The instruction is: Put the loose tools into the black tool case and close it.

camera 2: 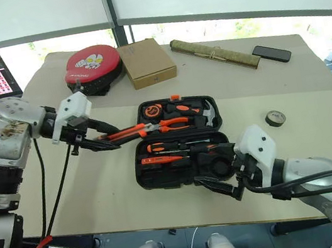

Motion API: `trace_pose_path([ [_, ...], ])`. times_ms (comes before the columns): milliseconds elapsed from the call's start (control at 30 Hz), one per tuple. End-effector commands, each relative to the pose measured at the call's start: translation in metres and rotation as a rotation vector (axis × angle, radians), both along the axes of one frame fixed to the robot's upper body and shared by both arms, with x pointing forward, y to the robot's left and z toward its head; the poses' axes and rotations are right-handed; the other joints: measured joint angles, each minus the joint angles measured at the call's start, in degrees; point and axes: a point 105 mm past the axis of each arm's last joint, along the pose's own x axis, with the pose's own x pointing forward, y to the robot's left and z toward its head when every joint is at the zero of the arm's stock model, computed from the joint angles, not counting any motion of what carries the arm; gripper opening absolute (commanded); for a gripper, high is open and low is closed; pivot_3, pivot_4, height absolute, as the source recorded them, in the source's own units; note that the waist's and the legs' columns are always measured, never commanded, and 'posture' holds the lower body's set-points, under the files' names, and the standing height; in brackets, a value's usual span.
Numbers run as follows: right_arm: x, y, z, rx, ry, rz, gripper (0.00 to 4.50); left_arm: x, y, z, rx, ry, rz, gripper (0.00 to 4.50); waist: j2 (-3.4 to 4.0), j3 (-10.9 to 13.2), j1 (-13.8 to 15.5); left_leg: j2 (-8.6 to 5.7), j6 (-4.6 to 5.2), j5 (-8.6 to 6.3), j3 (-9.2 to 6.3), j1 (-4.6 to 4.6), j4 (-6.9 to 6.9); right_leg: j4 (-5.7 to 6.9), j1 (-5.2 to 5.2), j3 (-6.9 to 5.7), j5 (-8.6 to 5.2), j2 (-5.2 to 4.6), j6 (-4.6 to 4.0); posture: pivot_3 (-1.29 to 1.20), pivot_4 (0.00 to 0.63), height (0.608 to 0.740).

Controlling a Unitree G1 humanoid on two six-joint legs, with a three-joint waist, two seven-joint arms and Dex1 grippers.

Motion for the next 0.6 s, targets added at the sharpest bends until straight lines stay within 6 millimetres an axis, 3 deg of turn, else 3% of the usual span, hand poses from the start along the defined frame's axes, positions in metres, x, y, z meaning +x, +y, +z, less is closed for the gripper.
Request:
trace_pose_path([
  [33, -0.009, 0.001, 0.013, -0.005, -0.053, 0.013, 4.5, -0.01, -0.027, -0.02, 0.059, 0.011, -0.061, 1.63, -0.01, 0.0, -0.04, 0.01, 0.0, 0.0, -0.03, 0.0, 0.06, 0.05, 0.0, 0.0, 0.0, 0.03, 0.0, 0.0, 0.15, 0.74],
  [200, -0.013, 0.002, 0.013, 0.001, -0.047, -0.008, 4.5, -0.028, -0.04, -0.037, 0.14, 0.062, -0.117, 1.63, -0.02, 0.02, -0.86, 0.08, 0.0, 0.0, -0.14, -0.05, 0.21, 0.17, -0.06, 0.04, 0.0, 0.15, -0.02, 0.0, 0.15, 0.74],
  [367, -0.014, 0.002, 0.013, 0.016, -0.046, -0.034, 4.5, -0.023, -0.062, -0.049, 0.176, 0.052, -0.076, 1.63, -0.01, 0.02, -0.5, 0.02, 0.0, 0.0, -0.22, -0.04, 0.28, 0.17, 0.02, 0.03, 0.0, 0.13, -0.01, 0.0, 0.15, 0.74],
  [600, -0.016, 0.003, 0.011, 0.027, -0.046, -0.062, 4.5, -0.015, -0.074, -0.064, 0.263, 0.068, 0.016, 1.63, 0.0, 0.01, -0.14, -0.04, 0.0, 0.0, -0.31, -0.05, 0.33, 0.15, 0.07, 0.04, 0.0, 0.13, 0.0, 0.0, 0.15, 0.74],
])
